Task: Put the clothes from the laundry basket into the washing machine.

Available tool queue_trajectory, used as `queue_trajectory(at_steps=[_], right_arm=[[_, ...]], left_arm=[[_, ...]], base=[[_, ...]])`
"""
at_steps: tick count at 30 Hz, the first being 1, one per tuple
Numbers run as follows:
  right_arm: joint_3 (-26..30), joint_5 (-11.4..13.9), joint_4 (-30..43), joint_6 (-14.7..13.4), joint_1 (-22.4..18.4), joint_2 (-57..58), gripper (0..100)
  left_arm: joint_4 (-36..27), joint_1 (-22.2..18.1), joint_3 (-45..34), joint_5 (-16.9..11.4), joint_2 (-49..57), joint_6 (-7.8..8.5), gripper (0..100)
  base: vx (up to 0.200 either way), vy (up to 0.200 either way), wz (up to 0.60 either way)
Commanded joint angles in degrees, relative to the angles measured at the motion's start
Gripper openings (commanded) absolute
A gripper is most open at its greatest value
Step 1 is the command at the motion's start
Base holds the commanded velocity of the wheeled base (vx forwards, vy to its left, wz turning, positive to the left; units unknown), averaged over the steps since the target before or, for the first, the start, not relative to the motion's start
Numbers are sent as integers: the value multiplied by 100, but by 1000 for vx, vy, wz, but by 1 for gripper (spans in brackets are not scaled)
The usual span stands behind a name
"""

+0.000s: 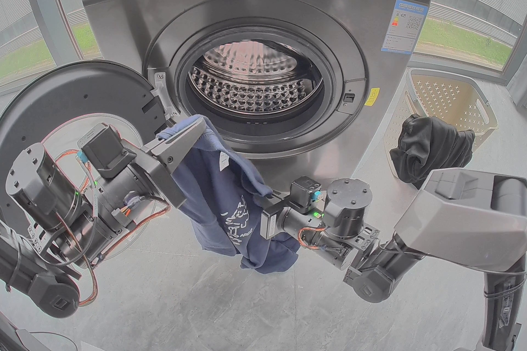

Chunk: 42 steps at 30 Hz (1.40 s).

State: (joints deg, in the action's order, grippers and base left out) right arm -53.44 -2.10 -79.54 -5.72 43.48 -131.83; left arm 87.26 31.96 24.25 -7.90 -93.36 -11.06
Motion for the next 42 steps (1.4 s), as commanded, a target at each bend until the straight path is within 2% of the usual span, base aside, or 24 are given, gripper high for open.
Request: queue_trajectory(at_steps=[1, 7, 9, 13, 15, 22, 27, 32, 35, 41, 42], right_arm=[[466, 8, 9, 0, -77, 905, 0], [1222, 122, -9, 71, -209, 2161, 0], [1240, 122, -35, 71, -253, 2495, 0], [1213, 183, -44, 71, -587, 2917, 0], [1275, 377, -88, 36, -771, 3128, 0], [1662, 596, -211, -17, -850, 3462, 0], [1899, 561, -685, 18, -789, 3436, 0], [1925, 500, -720, 9, -719, 3401, 0], [1881, 359, -712, -8, -710, 3366, 0], [1838, 315, -720, -17, -710, 3278, 0], [1714, 236, -712, -17, -736, 3313, 0]], left_arm=[[2, -24, 1, -10, -7, -2, 0], [2, -147, 10, -27, 28, -11, 0], [-7, -226, 10, -19, 151, -11, 0], [-69, -296, -8, -1, 309, -11, 0], [-86, -375, 10, 25, 397, -11, 0], [-113, -621, 45, 17, 520, -11, 0], [-95, -665, 36, 8, 634, -11, 0], [-104, -639, 71, 17, 678, -11, 0], [-104, -630, 27, 17, 643, -19, 0], [-113, -639, -25, 25, 661, -11, 0], [-122, -604, 1, 34, 678, -2, 0]], base=[[0, 0, 0], [0, 0, 0], [0, 0, 0], [0, 0, 0], [0, 0, 0], [0, 0, 0], [0, 0, 0], [0, 0, 0], [0, 0, 0], [0, 0, 0], [0, 0, 0]])
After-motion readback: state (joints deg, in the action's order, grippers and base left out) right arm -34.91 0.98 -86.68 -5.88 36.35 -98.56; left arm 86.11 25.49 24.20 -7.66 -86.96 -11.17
